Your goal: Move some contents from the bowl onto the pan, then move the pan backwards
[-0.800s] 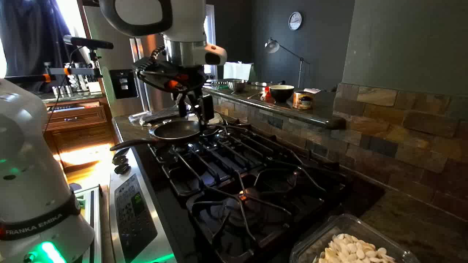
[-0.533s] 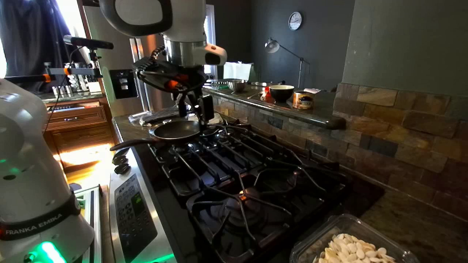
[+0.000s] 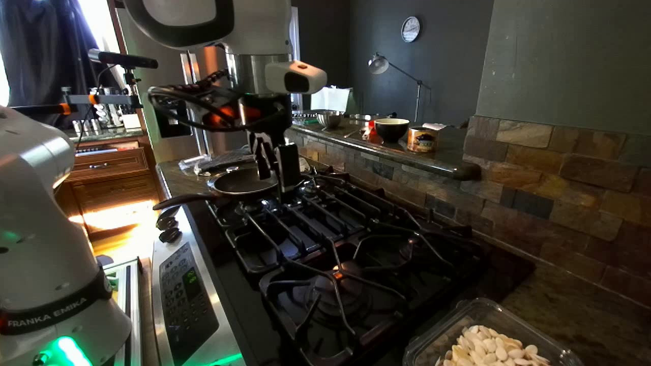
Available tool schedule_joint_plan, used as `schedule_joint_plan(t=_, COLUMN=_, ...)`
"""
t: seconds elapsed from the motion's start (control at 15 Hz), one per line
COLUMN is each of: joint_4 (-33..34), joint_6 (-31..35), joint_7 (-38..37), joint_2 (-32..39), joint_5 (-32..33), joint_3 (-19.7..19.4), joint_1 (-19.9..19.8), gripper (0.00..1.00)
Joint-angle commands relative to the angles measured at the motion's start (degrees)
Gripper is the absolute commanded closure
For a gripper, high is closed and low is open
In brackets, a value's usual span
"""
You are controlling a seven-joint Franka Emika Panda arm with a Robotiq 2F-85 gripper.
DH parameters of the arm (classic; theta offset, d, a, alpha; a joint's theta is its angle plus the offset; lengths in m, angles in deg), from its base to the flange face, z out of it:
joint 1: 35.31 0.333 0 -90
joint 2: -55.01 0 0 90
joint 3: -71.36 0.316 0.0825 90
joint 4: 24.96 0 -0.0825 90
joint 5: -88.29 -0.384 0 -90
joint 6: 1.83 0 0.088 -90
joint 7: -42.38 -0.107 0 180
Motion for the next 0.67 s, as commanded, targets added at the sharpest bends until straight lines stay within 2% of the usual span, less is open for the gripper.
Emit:
schedule_joint_plan(t=0.0, joint_4=1.04, joint_6=4.17, joint_7=-2.02, joint_2=3.07, joint_5=4.83, joint_3=-3.34, joint_1=-7.91, gripper=0.00)
schedule_joint_plan(t=0.13, joint_4=2.45, joint_6=8.85, joint_7=-3.29, joint_2=6.21, joint_5=5.95, joint_3=-5.22, joint_1=-11.12, gripper=0.00)
schedule_joint_plan(t=0.2, joint_4=0.77, joint_6=5.86, joint_7=-0.71, joint_2=2.28, joint_5=4.49, joint_3=-4.29, joint_1=-9.31, gripper=0.00)
schedule_joint_plan(t=0.27, joint_4=1.07, joint_6=6.51, joint_7=-0.15, joint_2=2.91, joint_5=4.65, joint_3=-4.94, joint_1=-10.30, gripper=0.00)
schedule_joint_plan(t=0.47, joint_4=1.11, joint_6=6.50, joint_7=-0.14, joint_2=2.91, joint_5=4.64, joint_3=-4.43, joint_1=-9.77, gripper=0.00)
schedule_joint_plan(t=0.6, joint_4=3.71, joint_6=8.53, joint_7=-7.22, joint_2=7.96, joint_5=5.70, joint_3=-3.18, joint_1=-12.21, gripper=0.00)
